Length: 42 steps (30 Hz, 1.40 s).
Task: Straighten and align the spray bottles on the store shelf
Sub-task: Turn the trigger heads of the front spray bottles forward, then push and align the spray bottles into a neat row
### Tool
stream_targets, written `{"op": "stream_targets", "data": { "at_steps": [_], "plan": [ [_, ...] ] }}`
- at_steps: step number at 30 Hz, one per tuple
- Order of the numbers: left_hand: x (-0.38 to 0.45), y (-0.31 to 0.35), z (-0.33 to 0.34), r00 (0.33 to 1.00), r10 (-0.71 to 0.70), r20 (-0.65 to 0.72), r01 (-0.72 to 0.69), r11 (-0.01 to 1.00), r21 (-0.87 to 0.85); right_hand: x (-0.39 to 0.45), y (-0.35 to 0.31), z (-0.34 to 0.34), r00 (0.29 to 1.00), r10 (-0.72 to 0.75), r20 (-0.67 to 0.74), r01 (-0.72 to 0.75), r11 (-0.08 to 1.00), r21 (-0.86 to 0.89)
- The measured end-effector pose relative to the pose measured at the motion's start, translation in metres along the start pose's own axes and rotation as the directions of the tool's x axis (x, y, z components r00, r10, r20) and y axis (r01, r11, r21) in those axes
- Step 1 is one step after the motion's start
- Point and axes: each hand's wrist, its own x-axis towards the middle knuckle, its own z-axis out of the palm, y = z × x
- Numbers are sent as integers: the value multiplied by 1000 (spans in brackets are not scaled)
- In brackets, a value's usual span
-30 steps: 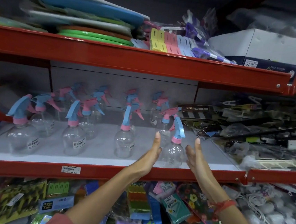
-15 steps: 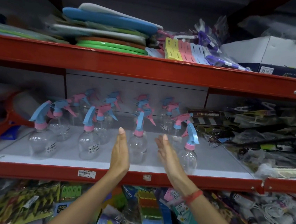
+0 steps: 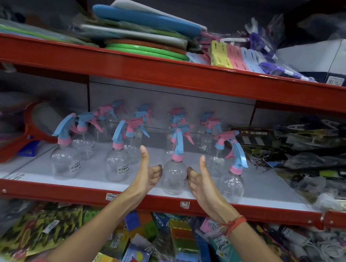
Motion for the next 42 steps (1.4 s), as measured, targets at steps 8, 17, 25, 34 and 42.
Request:
{"op": "stream_targets", "data": {
  "at_steps": [8,17,25,34,42],
  "plan": [
    [-20,1,-1,998,-17,58,17,1000,4,-16,3,-1,1000,16,10,-16,1000,23],
    [-29,1,-3,995,0,104,-2,1000,24,-21,5,2,1000,10,-23,-9,1000,27],
    [-34,-2,-12,995,6,102,-14,997,80,-33,8,17,975,-84,-205,63,992,-106],
    [-59,-8,-71,784,501,-366,-504,858,95,-39,16,88,748,-556,-363,530,829,-176],
    [-33,4,-114,929,217,-301,-184,974,136,26,-6,149,990,-131,-47,127,988,-85]
  ]
}}
